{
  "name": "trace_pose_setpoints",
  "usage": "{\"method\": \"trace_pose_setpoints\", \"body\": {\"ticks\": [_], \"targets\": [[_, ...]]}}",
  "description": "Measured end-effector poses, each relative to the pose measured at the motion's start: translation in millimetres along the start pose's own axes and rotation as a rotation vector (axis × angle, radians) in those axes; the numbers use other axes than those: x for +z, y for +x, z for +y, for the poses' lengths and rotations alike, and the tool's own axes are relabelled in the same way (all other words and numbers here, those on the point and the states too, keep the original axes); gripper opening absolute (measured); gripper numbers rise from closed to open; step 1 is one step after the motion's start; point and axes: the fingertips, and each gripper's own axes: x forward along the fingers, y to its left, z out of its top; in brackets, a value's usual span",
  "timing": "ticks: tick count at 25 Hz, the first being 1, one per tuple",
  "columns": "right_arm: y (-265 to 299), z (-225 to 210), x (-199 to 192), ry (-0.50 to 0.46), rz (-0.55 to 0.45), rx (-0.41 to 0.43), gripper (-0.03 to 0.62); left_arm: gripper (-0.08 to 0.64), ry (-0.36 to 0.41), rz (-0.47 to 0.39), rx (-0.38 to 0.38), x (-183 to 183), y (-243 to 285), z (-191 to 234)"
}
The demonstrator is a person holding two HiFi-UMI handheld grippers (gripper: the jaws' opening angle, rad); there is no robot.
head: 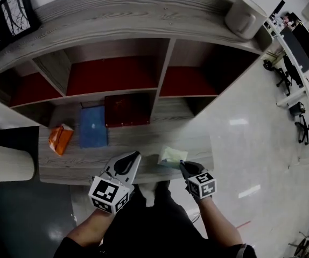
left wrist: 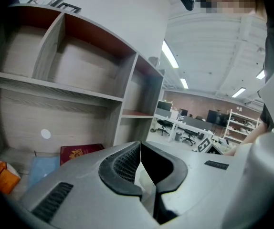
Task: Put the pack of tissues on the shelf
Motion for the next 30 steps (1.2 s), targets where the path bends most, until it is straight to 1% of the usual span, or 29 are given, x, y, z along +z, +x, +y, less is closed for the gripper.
{"method": "trace_pose_setpoints", "body": {"ticks": [2,5,11,17,19,23,27,30], "targets": [[-10.6,-2.7,16.6,-0.013,-0.031,0.002,0.026,0.017,0.001,-0.009,0.011,3.9,-2.1,0.6],[-27.9,-6.3,48.2,-0.058,-0.086,0.015,0.026,0.017,0.002,-0.014,0.028,10.0,-3.1,0.7],[-66.7,-14.1,112.8,-0.124,-0.212,0.049,0.025,0.017,0.028,-0.048,0.073,33.0,-10.2,-3.1],[-92.3,-12.7,165.7,-0.173,-0.309,0.114,0.025,0.017,0.022,-0.083,0.135,50.7,-14.3,-2.7],[-100.8,-10.6,183.1,-0.185,-0.339,0.134,0.025,0.017,0.03,-0.093,0.143,56.7,-14.0,-5.1],[-115.1,-12.5,216.1,-0.23,-0.391,0.143,0.025,0.017,0.103,-0.093,0.161,69.6,-12.1,-10.5],[-122.6,-16.9,243.8,-0.229,-0.432,0.173,0.025,0.017,0.086,-0.131,0.15,90.7,-12.6,-12.5],[-125.9,-22.6,263.5,-0.247,-0.447,0.17,0.025,0.017,0.097,-0.147,0.155,103.8,-12.7,-10.8]]}}
